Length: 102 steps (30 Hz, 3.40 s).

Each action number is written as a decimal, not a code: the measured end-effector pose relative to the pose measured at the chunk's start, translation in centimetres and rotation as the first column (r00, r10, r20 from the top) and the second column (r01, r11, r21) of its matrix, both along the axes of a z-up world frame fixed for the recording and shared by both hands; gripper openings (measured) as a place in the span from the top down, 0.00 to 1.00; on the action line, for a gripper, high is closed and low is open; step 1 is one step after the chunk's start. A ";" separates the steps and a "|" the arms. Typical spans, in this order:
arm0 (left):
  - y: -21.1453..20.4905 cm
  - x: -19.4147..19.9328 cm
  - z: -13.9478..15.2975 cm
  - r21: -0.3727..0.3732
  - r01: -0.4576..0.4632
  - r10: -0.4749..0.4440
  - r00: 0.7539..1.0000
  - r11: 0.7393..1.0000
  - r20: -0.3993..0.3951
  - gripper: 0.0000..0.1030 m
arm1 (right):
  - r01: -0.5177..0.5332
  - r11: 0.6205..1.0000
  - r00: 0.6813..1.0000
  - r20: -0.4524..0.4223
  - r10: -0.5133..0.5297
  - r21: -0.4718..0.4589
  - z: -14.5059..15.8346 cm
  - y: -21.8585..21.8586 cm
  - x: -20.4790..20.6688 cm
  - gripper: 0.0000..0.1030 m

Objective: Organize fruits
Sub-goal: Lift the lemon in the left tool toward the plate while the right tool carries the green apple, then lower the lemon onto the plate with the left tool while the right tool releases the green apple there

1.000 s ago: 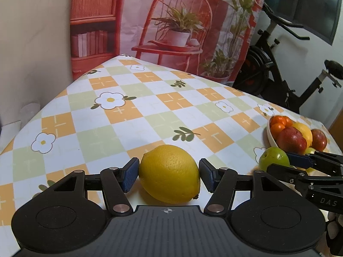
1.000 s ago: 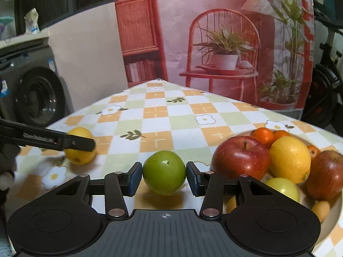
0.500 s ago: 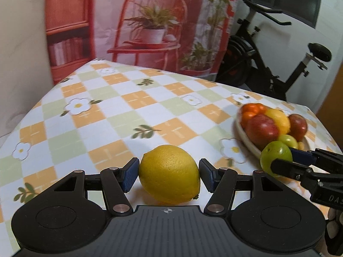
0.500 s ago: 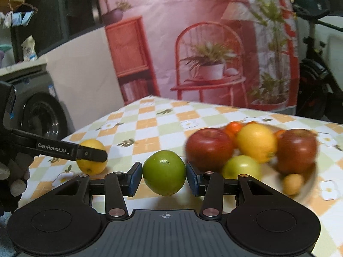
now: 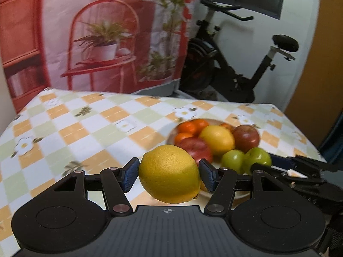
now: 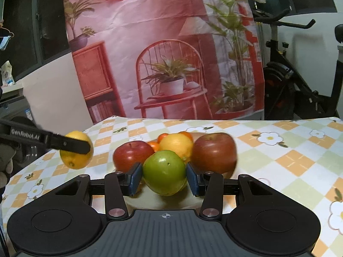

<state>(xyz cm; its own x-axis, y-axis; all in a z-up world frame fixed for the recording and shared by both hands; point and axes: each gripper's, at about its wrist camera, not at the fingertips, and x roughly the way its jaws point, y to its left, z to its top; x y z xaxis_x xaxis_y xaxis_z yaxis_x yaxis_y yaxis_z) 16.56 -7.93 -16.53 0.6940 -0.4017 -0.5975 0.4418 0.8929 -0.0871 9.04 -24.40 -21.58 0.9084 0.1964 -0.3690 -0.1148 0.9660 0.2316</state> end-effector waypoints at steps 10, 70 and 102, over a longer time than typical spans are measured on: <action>-3.3 1.2 0.2 -0.005 0.038 -0.038 0.999 0.999 0.010 0.38 | 0.050 0.999 0.999 0.008 -0.050 0.005 -0.2 -1.6 0.2 0.60; -7.3 3.7 -0.1 -0.009 0.172 -0.172 0.985 0.985 -0.026 0.38 | 0.054 0.998 0.996 -0.071 -0.056 -0.022 -1.1 -1.6 1.1 0.45; -7.4 4.0 -0.3 -0.005 0.162 -0.162 0.986 0.987 -0.040 0.38 | 0.067 0.998 0.993 -0.096 -0.067 -0.002 -1.5 -1.8 1.3 0.42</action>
